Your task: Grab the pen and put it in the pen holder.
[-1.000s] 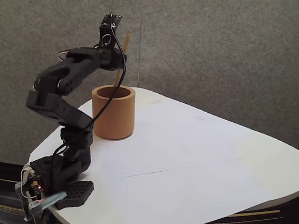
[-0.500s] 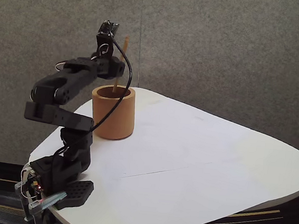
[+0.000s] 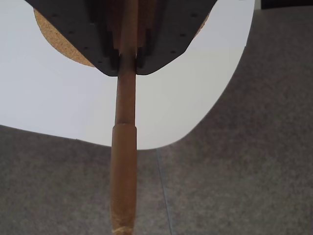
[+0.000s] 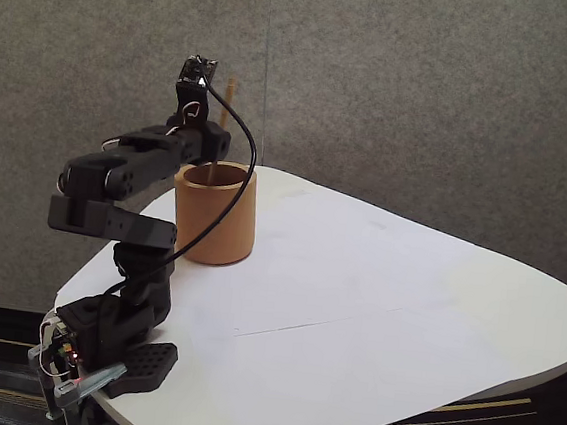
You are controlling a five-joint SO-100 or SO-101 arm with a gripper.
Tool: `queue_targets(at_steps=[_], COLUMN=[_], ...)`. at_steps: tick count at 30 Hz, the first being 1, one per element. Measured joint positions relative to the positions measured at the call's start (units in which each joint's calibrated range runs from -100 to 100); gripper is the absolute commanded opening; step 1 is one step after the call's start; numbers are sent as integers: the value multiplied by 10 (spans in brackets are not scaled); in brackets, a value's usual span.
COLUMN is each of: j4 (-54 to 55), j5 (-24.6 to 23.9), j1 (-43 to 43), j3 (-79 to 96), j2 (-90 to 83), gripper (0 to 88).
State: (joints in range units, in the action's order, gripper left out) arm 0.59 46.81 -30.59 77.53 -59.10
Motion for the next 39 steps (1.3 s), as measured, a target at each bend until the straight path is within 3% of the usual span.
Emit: queue_targets(at_steps=[12, 32, 39], j4=[92, 91, 18], j5=[0, 0, 0], j1=[0, -15, -12], j3=[140, 221, 221], j2=[-75, -196, -196], gripper=[7, 7, 7])
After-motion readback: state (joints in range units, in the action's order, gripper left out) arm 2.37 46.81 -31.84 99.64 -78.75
